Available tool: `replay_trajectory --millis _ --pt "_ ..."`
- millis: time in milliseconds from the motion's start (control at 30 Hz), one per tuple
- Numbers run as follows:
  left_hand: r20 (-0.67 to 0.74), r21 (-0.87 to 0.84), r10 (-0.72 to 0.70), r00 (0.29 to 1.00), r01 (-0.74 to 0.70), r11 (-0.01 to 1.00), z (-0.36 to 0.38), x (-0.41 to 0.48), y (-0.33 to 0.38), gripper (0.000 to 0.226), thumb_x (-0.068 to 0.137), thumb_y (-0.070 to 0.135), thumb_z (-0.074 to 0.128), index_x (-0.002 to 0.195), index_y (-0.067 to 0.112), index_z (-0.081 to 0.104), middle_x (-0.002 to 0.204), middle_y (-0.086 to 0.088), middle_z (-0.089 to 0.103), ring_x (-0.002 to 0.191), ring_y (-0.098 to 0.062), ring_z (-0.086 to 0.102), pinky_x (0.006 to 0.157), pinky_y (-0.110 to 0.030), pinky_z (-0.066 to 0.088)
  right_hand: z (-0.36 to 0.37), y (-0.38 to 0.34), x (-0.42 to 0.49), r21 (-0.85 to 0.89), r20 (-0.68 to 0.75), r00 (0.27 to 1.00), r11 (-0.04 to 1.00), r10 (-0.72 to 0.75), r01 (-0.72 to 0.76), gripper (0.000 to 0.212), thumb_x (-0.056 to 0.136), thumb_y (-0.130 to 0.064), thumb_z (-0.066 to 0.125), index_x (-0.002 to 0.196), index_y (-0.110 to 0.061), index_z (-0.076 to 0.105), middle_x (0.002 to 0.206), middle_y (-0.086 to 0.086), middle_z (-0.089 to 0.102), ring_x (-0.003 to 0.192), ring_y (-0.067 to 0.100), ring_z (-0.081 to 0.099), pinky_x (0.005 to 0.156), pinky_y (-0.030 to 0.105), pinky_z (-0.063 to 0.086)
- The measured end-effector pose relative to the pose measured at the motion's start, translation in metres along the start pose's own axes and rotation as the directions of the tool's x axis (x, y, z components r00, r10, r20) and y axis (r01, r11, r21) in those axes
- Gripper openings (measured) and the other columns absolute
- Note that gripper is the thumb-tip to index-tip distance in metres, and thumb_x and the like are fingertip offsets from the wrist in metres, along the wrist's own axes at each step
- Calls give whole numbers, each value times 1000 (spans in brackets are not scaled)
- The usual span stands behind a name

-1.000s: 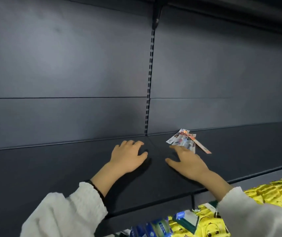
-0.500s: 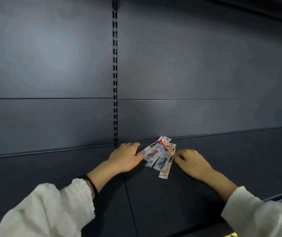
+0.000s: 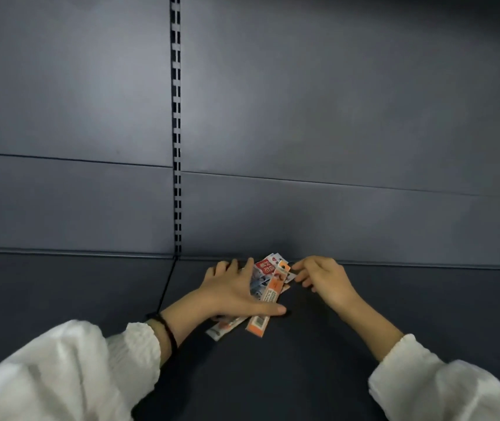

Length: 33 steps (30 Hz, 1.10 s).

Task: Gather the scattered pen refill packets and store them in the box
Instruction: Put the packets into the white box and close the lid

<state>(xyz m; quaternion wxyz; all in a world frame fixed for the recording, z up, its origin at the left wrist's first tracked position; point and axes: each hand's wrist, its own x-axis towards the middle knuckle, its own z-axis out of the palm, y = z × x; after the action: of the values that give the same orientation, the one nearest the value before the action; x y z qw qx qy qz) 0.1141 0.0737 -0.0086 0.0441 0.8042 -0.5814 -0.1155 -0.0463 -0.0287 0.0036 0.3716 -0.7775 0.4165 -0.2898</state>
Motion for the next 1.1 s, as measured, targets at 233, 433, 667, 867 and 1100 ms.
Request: replay_trajectory --millis 233,433,667,867,1100 --pt "-181 -324 17 983 -76 943 -3 -1 -17 88 70 49 78 144 35 35 136 8 55 127 -14 49 105 -40 41 -3 19 17 119 3 999 992 -42 41 30 95 -13 41 90 -15 71 83 2 69 71 12 60 60 19 43" --pt "-233 -364 15 972 -102 926 -10 -5 -13 77 73 25 82 141 29 45 91 16 59 80 -1 57 67 -16 41 6 16 13 92 1 997 993 -79 78 27 95 -17 43 105 -17 68 96 -4 66 93 15 61 86 28 46" --pt "-247 -235 25 969 -85 968 -10 -5 -7 60 79 20 72 136 16 54 118 -6 68 98 -18 66 81 -30 54 11 11 8 279 -11 1000 960 22 -18 20 95 -20 49 112 -20 60 109 3 66 92 18 62 81 31 49" --pt "-243 -796 -133 961 -119 593 -23 -15 -7 18 76 17 78 94 19 73 82 1 74 67 -10 67 55 -24 52 15 -4 4 637 157 987 759 40 -132 61 91 -40 57 141 -12 35 123 6 61 107 20 63 91 34 51" --pt "-179 -950 10 984 -175 257 -19 -23 -3 20 85 14 70 104 9 69 96 -8 76 83 -19 73 77 -35 57 18 -51 8 791 265 950 600 -162 -118 58 83 -49 56 127 -12 58 119 13 68 110 25 65 97 38 49"
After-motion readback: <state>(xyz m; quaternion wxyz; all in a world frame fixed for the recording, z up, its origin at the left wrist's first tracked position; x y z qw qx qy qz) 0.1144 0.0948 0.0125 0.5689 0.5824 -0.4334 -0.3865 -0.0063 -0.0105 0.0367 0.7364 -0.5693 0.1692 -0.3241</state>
